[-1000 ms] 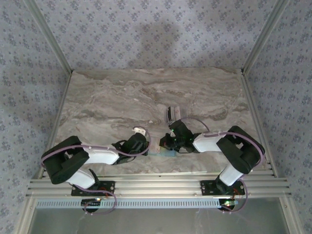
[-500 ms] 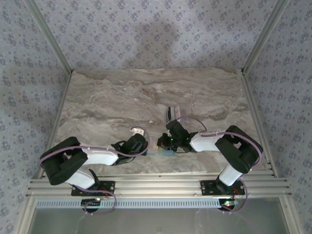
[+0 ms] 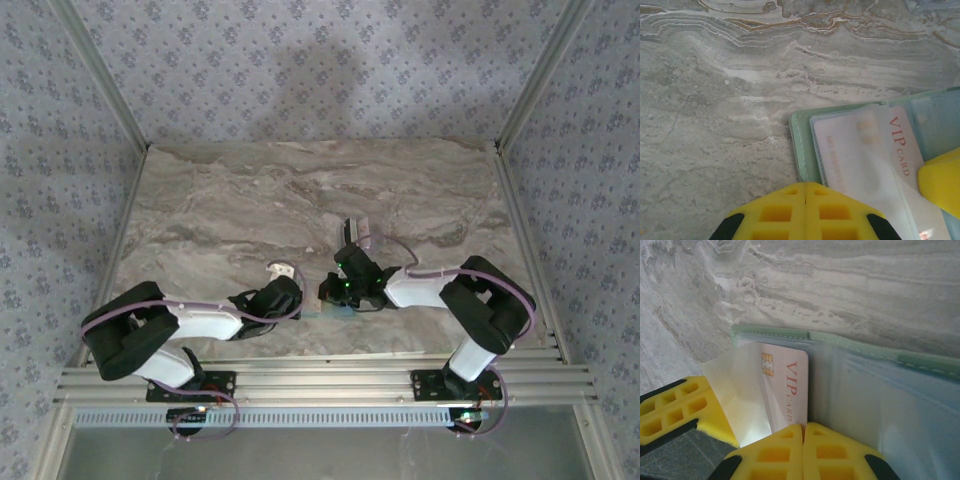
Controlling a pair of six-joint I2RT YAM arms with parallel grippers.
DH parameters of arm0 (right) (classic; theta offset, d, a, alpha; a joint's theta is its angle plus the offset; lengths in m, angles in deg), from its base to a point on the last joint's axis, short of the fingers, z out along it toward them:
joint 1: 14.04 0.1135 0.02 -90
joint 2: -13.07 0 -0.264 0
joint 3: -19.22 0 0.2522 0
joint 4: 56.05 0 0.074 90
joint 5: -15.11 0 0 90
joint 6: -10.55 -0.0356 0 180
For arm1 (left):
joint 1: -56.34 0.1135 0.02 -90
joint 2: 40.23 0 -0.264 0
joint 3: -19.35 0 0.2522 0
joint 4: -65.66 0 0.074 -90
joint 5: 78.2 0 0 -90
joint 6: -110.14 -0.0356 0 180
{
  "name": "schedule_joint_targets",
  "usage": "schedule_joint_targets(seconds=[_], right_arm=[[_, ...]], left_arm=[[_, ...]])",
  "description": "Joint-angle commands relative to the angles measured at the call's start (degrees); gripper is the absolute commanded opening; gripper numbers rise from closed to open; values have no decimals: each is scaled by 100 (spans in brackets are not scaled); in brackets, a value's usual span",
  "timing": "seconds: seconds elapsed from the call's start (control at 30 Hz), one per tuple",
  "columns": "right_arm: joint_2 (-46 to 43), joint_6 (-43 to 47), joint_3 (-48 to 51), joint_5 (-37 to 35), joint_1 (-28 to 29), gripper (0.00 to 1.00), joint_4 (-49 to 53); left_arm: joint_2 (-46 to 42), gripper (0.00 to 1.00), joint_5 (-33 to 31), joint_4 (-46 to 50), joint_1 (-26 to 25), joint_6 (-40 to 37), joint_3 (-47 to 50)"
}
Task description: Put the credit cards into the card holder
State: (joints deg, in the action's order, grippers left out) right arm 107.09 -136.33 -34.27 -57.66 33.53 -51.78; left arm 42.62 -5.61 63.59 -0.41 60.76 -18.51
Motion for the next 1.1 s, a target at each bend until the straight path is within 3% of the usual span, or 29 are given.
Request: schedule_joint_targets(seconds=[0.0,0.17,0.5,0.7,0.9,1.07], right_arm=[[-108,394,-306,289,183,16,225],[-231,861,-599,40,182,34,1186],[-808,1555,-808,-604,-3,45,2415],[-1007,1980,-1015,-1324,-98,45,3116],[-841,2032,-1159,-1679,-108,35,3182],[-467,2294,-1304,-1834,-27,35,3195]], left_arm=[[-50,2,203,601,-117,107,41],[-155,3,98,729,-116,133,63],[-147,4,103,740,-117,121,56],[-136,5,167,705,-117,104,55],[-124,5,182,704,-117,75,-1],[-103,5,223,696,-117,78,-25]])
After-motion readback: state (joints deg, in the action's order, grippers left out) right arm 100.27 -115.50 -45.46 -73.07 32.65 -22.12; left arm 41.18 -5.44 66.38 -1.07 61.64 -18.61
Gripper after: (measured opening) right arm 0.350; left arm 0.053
